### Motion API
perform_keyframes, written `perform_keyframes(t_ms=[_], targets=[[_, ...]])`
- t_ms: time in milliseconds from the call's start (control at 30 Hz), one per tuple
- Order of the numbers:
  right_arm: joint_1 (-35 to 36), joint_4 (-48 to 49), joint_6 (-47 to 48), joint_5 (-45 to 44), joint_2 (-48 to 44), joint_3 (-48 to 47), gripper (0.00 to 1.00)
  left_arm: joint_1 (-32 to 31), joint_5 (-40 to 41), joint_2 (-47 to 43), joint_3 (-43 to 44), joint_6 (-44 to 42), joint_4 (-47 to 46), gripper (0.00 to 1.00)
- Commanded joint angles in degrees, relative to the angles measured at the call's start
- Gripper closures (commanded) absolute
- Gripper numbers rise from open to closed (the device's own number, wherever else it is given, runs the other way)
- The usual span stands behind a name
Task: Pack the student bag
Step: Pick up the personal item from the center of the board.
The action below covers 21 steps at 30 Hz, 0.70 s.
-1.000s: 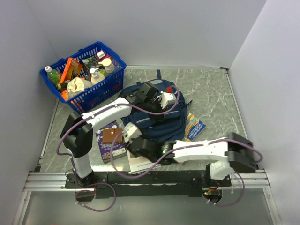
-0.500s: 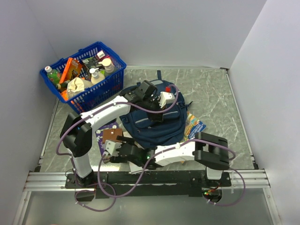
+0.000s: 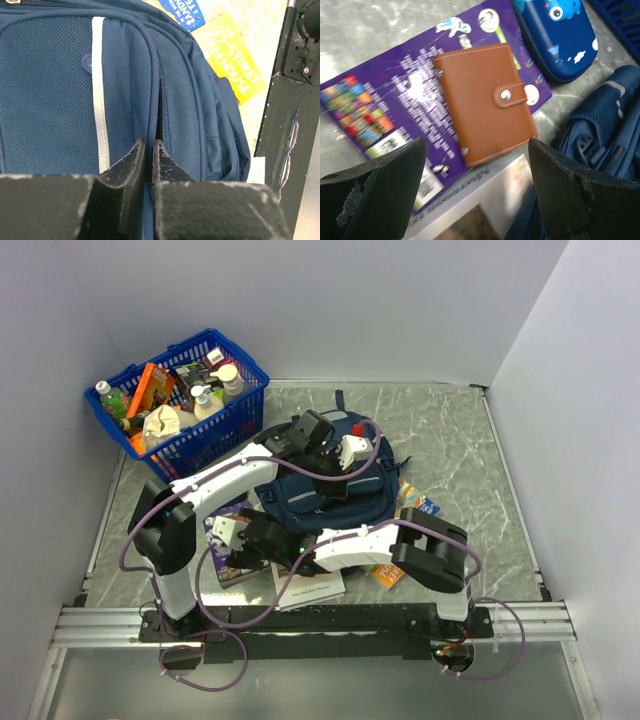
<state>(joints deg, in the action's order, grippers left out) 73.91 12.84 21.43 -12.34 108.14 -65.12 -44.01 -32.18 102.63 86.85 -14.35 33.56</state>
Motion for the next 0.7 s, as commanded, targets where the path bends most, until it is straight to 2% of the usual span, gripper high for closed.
perform_keyframes(t_ms=[0, 500, 667], targets=[[-1.49, -0.54, 1.42, 2.14, 3.3, -4.48, 0.09, -0.2, -5.96, -2.26, 3.85, -1.03, 1.16, 0.98], [-2.89, -7.04, 0.81, 11.28, 8.67, -7.74, 0.06, 0.5, -6.57, -1.29, 6.32, -3.84, 2.82, 0.95], [-3.77, -10.46, 0.81, 11.28, 9.72, -8.26, 0.06, 0.5, -6.66, -1.03, 6.14, -4.28, 3.18, 0.95]])
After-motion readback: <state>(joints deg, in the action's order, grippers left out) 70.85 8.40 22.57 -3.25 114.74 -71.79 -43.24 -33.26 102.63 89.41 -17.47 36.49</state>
